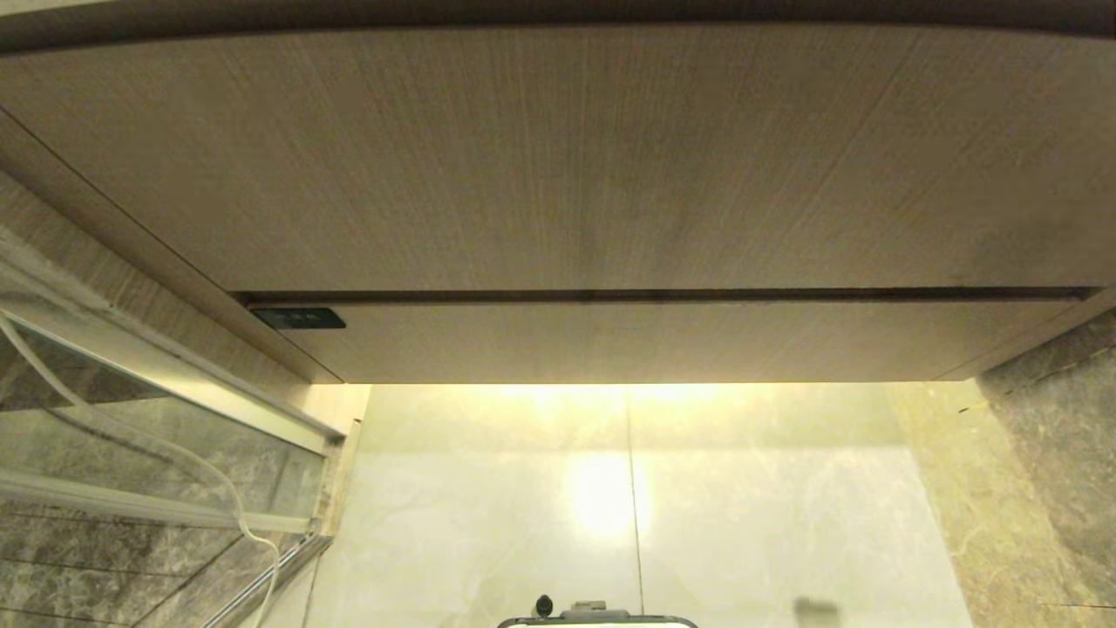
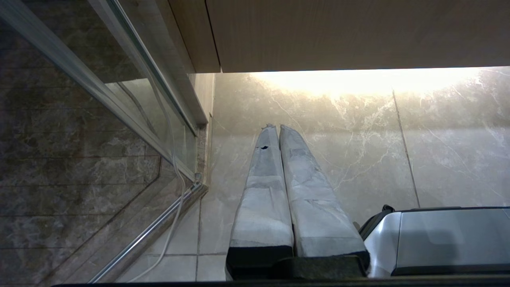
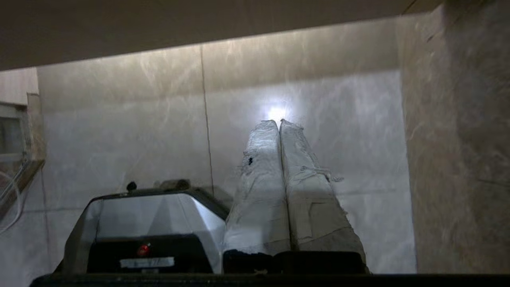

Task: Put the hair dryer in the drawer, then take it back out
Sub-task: Pull open the drawer

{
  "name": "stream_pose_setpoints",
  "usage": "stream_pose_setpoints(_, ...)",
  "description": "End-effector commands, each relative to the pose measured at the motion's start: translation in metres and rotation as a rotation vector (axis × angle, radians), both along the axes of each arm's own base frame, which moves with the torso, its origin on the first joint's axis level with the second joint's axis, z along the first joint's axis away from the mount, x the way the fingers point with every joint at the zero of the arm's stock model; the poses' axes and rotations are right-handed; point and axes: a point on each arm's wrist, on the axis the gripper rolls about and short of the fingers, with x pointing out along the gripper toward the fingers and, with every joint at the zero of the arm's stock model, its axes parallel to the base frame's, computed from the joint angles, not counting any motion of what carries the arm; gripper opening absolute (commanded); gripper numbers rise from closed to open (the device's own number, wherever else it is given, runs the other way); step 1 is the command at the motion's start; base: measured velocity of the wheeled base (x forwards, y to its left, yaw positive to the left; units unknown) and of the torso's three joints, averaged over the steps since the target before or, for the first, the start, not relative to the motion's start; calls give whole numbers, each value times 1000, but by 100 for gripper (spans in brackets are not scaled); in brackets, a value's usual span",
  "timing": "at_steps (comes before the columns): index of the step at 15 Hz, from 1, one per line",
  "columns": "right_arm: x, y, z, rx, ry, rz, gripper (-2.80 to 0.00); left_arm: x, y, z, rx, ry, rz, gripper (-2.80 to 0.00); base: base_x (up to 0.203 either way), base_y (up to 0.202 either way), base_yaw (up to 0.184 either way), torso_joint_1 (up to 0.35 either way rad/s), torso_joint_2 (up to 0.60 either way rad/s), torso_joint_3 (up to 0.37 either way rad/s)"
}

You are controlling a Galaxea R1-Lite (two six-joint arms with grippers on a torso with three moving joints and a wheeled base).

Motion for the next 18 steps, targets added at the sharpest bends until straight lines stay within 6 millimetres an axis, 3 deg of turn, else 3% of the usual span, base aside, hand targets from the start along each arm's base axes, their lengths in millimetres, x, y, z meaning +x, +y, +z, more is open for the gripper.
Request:
stream_pose_setpoints(1, 99, 4, -17, 10, 312, 6, -280, 0, 0, 0, 0, 0, 0, -280, 0, 0, 0, 0, 0, 0)
stream_pose_setpoints(2, 129, 6, -27, 15, 370, 11, -280, 0, 0, 0, 0, -3, 0, -280, 0, 0, 0, 0, 0, 0)
stream_pose_setpoints(3, 158, 10, -39, 19, 407, 26, 0, 0, 0, 0, 0, 0, 0, -280, 0, 0, 0, 0, 0, 0)
stream_pose_setpoints(5, 203, 21, -57, -2, 396, 103, 0, 0, 0, 0, 0, -2, 0, -280, 0, 0, 0, 0, 0, 0)
stream_pose_setpoints(7, 227, 34, -66, -133, 307, 242, 0, 0, 0, 0, 0, 0, 0, -280, 0, 0, 0, 0, 0, 0)
stream_pose_setpoints(9, 224, 41, -78, -217, 270, 317, 0, 0, 0, 0, 0, -2, 0, -280, 0, 0, 0, 0, 0, 0)
stream_pose_setpoints(11, 221, 42, -78, -247, 254, 335, 0, 0, 0, 0, 0, 0, 0, -280, 0, 0, 0, 0, 0, 0)
stream_pose_setpoints(15, 189, 36, -77, -698, 191, 573, 0, 0, 0, 0, 0, -1, 0, -280, 0, 0, 0, 0, 0, 0)
stream_pose_setpoints(18, 183, 36, -75, -806, 150, 615, 0, 0, 0, 0, 0, -2, 0, -280, 0, 0, 0, 0, 0, 0)
